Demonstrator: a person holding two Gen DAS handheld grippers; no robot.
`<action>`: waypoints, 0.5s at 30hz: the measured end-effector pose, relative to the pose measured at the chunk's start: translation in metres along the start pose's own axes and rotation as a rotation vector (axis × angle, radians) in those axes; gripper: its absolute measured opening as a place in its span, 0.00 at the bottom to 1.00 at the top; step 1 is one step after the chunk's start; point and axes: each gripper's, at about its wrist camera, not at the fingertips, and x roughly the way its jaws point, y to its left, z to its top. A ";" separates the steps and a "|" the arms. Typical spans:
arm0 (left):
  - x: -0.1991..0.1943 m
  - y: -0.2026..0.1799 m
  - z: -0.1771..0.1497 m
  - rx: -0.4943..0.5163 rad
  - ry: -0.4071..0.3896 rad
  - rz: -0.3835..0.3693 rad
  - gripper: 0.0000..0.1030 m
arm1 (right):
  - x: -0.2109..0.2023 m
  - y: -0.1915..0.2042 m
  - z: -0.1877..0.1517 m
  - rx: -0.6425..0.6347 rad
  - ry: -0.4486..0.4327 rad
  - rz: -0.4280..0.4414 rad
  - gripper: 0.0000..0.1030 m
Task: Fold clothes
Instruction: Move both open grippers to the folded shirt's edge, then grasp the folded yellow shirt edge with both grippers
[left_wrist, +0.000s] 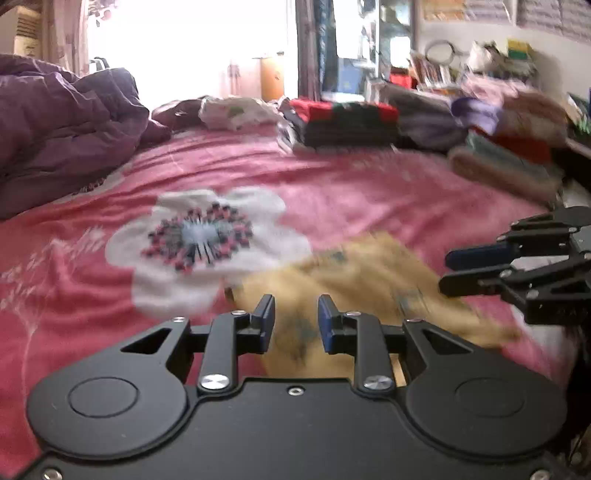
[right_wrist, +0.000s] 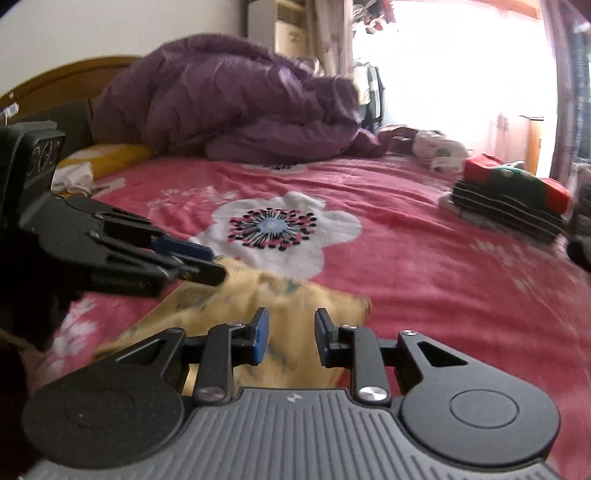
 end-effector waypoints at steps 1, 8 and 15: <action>-0.001 -0.005 -0.006 0.011 0.016 -0.006 0.23 | -0.003 0.002 -0.004 0.005 0.000 -0.003 0.27; 0.004 -0.021 -0.025 -0.013 0.038 0.017 0.31 | -0.020 0.014 -0.031 0.039 0.002 -0.027 0.28; -0.036 0.030 -0.023 -0.436 -0.056 -0.086 0.66 | -0.047 -0.010 -0.050 0.304 -0.012 0.004 0.30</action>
